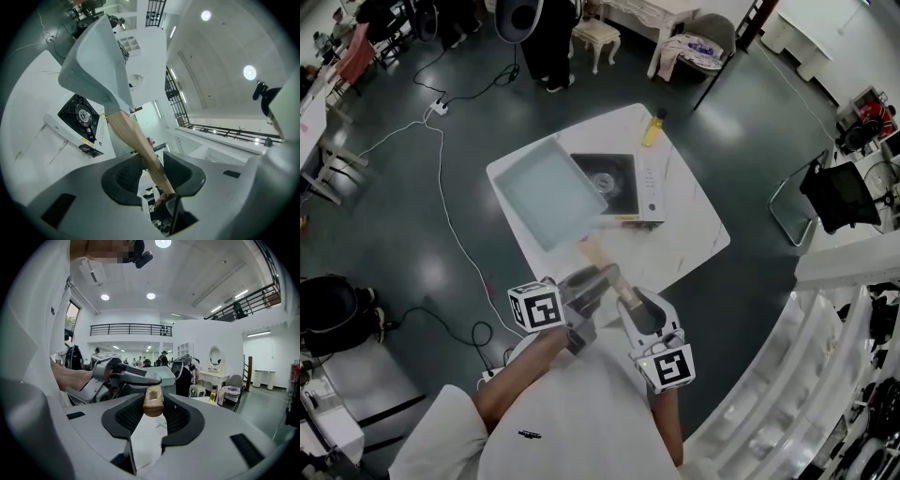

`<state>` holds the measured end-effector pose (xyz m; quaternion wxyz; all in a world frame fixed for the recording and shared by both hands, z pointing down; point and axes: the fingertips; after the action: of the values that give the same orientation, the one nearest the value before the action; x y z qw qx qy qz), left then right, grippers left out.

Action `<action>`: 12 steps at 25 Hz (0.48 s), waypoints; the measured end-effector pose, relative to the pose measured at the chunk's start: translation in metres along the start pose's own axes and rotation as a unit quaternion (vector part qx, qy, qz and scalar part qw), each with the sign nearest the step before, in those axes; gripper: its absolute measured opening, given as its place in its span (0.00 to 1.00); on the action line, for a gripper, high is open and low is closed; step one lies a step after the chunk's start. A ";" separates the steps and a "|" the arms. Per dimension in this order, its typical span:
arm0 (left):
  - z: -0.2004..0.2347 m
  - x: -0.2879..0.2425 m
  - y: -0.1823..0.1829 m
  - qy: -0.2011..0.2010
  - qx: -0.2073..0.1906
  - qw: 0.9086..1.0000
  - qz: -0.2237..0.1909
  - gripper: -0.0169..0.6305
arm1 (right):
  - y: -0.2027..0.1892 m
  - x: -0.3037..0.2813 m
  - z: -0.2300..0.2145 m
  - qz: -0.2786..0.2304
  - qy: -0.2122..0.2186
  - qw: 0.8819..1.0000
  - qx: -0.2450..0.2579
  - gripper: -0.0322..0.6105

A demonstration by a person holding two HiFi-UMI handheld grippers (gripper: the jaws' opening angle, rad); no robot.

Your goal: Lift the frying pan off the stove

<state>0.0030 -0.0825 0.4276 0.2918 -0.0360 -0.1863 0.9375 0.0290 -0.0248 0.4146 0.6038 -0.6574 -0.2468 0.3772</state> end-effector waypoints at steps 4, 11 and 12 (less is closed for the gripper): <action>0.003 0.001 -0.001 0.001 0.000 1.000 0.001 0.23 | -0.001 0.001 0.001 0.001 0.000 1.000 -0.003 0.23; 0.007 0.001 -0.001 0.003 0.003 1.000 0.000 0.23 | -0.003 -0.002 0.000 0.003 0.003 1.000 0.001 0.23; 0.007 0.001 0.000 0.003 0.004 1.000 0.000 0.23 | -0.002 -0.003 0.000 0.003 0.003 1.000 0.001 0.23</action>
<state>0.0008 -0.0841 0.4346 0.2924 -0.0376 -0.1819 0.9381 0.0276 -0.0263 0.4175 0.6040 -0.6586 -0.2430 0.3774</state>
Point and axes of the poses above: the fingertips, and each gripper's own axes: x backward along the fingers, z to its left, y out of its top, and after that the axes turned 3 degrees about -z, right-handed
